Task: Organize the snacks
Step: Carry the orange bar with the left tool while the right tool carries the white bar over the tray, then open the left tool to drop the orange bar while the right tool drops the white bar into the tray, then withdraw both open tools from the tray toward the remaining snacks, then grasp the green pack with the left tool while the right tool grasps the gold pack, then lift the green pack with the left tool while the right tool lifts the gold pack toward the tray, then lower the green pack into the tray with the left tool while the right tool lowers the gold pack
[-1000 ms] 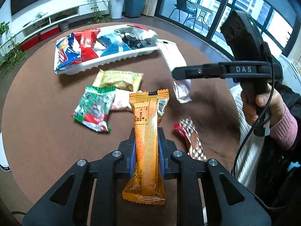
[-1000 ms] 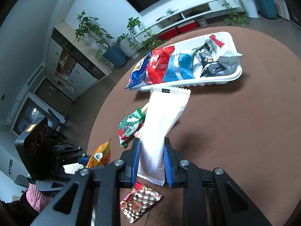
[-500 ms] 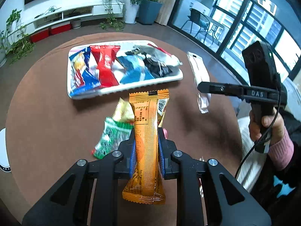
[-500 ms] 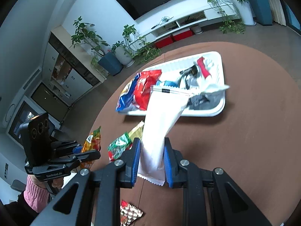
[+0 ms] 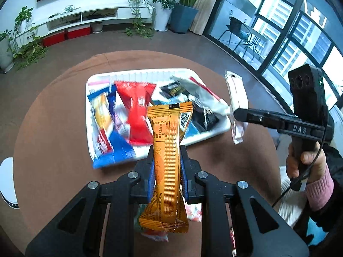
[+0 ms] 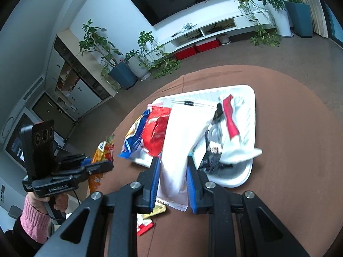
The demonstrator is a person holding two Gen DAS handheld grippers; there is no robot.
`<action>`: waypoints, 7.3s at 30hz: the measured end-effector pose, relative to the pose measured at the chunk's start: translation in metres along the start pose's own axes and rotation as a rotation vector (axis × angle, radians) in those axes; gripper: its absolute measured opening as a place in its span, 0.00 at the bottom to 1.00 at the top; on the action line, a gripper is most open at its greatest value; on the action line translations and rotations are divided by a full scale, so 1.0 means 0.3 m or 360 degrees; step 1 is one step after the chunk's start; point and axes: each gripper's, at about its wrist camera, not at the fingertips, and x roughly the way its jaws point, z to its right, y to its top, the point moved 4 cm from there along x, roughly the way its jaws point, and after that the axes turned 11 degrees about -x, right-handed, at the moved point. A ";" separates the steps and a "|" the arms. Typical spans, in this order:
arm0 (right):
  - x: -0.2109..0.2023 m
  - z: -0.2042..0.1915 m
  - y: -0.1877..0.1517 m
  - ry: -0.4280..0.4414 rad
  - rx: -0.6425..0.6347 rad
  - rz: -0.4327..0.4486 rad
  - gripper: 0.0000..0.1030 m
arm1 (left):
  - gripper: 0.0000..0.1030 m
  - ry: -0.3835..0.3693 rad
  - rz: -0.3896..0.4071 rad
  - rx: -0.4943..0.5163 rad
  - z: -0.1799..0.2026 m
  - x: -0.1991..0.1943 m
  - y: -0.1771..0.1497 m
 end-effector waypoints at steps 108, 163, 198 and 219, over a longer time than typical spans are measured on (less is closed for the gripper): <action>0.163 -0.280 -0.259 -0.0035 -0.0526 -0.0257 0.48 | 0.44 0.0216 -0.0149 0.0283 -0.010 0.047 -0.312; 0.289 -0.237 -0.257 0.0060 -0.0500 -0.0400 0.33 | 0.30 0.0097 -0.0180 0.0183 -0.049 0.033 -0.376; 0.108 -0.092 0.009 0.0137 -0.0048 0.0008 0.33 | 0.29 -0.0033 0.0063 0.0072 0.078 -0.093 0.012; 0.246 0.018 0.179 0.0036 0.0029 0.0041 0.33 | 0.30 0.0092 0.0002 0.0031 0.102 0.092 0.259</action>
